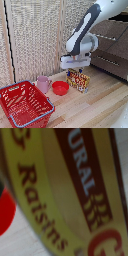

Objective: Meticulously direct the gripper system near the nourishment stick. Grapple the nourishment stick firmly with the gripper system. Progress with the gripper system grasping the stick toward the storage box. Tenderly permit the nourishment stick to descend into the box.

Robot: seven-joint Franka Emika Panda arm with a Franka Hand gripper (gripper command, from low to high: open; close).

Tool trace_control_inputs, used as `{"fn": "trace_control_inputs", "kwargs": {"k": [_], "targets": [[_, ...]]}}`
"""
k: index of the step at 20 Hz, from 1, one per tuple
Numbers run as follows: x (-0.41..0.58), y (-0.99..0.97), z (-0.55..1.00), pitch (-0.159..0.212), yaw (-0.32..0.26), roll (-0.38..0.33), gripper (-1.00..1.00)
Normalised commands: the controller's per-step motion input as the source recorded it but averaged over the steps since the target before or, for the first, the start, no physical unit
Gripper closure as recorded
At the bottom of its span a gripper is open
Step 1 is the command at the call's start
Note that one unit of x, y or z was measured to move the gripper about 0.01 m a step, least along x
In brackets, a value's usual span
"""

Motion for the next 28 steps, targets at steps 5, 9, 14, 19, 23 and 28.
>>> {"fn": "trace_control_inputs", "kwargs": {"k": [5, 9, 14, 19, 23, 28], "targets": [[0.000, 0.01, -0.07, 0.037, 0.000, -0.023, 1.00], [0.000, 0.00, 0.00, -0.001, -0.028, 0.000, 1.00], [-0.029, 0.01, 0.13, -0.002, -0.084, 0.000, 1.00], [0.007, -0.01, 0.61, 0.048, -0.032, 0.017, 1.00], [0.120, -0.01, 1.00, 0.083, 0.009, 0.001, 1.00], [0.250, 0.00, 1.00, 0.053, 0.061, 0.009, 1.00]]}}
